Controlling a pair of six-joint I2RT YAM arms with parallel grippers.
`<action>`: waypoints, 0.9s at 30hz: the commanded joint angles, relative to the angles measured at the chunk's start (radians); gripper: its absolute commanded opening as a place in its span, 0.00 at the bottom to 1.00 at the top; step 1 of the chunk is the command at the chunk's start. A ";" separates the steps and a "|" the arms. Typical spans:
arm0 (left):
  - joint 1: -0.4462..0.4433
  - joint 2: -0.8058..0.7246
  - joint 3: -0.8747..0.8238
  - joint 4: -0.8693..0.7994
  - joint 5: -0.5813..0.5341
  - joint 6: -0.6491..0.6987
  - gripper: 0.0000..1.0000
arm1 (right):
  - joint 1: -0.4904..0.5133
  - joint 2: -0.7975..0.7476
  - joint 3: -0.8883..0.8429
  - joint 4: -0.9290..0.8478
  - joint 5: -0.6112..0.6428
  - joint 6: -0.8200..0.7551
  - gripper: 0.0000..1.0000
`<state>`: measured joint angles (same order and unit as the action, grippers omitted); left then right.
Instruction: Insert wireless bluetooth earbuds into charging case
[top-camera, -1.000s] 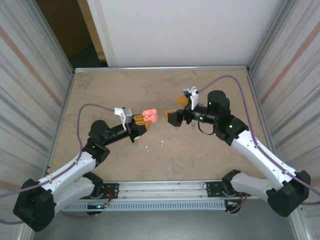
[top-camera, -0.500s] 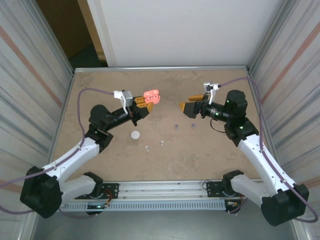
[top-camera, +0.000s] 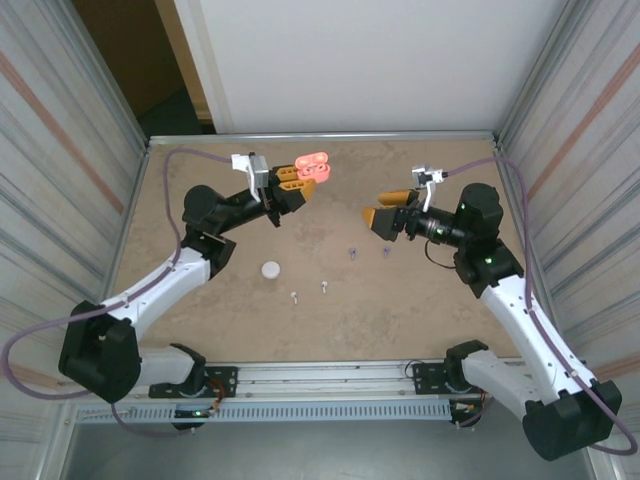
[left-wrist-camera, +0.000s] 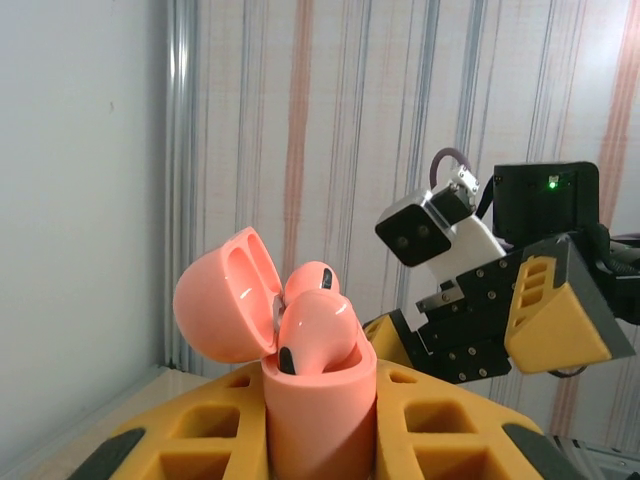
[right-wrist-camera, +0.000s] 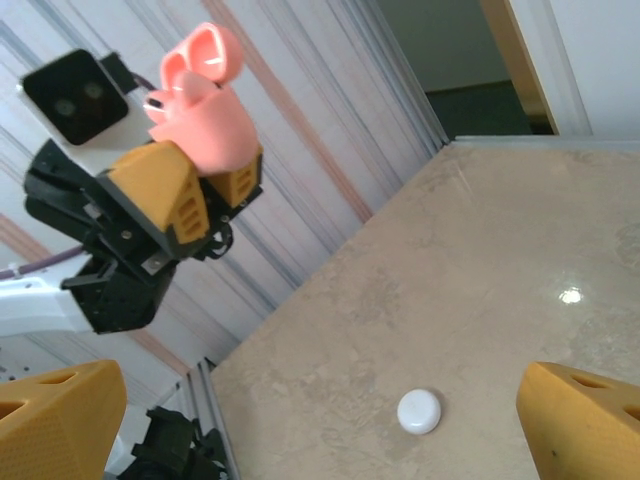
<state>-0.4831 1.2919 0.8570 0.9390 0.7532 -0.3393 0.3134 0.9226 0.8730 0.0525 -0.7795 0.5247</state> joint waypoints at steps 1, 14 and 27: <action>0.008 0.014 -0.031 0.150 0.073 -0.045 0.00 | 0.003 -0.040 -0.019 0.033 0.000 0.037 0.99; 0.008 0.069 -0.111 0.386 0.171 -0.101 0.00 | 0.083 -0.005 0.055 0.074 0.002 0.066 0.99; 0.007 0.073 -0.110 0.414 0.207 -0.118 0.00 | 0.205 0.156 0.169 0.155 0.034 0.046 0.99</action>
<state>-0.4831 1.3655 0.7513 1.2930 0.9360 -0.4465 0.5011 1.0637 0.9989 0.1547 -0.7544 0.5732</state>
